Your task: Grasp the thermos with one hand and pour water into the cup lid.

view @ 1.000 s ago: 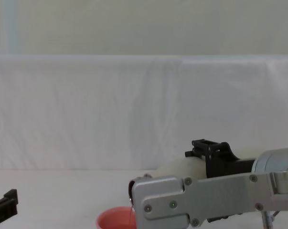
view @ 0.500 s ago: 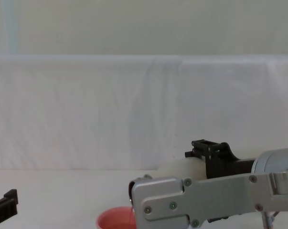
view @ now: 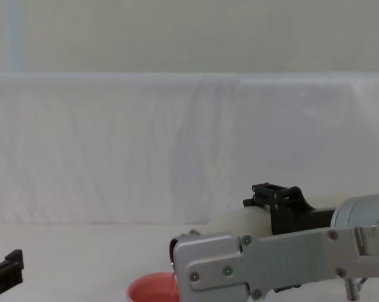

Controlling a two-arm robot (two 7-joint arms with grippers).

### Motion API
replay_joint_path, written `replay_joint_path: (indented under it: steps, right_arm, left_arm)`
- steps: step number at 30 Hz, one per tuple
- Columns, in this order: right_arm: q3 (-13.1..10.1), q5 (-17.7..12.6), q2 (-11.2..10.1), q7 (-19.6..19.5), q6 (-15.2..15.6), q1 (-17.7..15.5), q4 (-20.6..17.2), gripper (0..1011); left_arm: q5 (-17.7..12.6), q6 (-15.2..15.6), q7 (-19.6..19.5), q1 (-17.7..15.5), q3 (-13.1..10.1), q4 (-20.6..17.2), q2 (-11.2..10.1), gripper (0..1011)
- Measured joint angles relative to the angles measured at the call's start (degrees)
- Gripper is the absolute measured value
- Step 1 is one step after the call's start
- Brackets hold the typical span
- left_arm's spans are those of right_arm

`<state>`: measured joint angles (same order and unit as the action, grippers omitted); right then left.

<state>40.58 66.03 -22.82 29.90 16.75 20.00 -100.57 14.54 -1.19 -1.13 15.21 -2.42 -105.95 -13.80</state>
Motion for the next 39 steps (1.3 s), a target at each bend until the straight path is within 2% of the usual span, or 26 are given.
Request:
replay_joint_path:
  steps: [14,29,34,39]
  right_arm:
    - [-0.2,-0.1,0.0,-0.3,-0.1,-0.1,-0.1,957]
    - [-2.2,-2.4,0.0,-2.8,-0.1,-2.2,-2.0,956]
    - [-4.2,-5.1,0.3,-4.4,-0.3,-3.4,-3.2,956]
    - [-7.6,-10.3,1.1,-7.1,-1.3,-5.5,-4.0,956]
  left_arm:
    - [0.0,0.0,0.0,0.0,0.0,0.0,0.0,1001]
    - [0.0,0.0,0.0,0.0,0.0,0.0,0.0,1001]
    - [0.0,0.0,0.0,0.0,0.0,0.0,0.0,1001]
    - [0.0,0.0,0.0,0.0,0.0,0.0,0.0,1001]
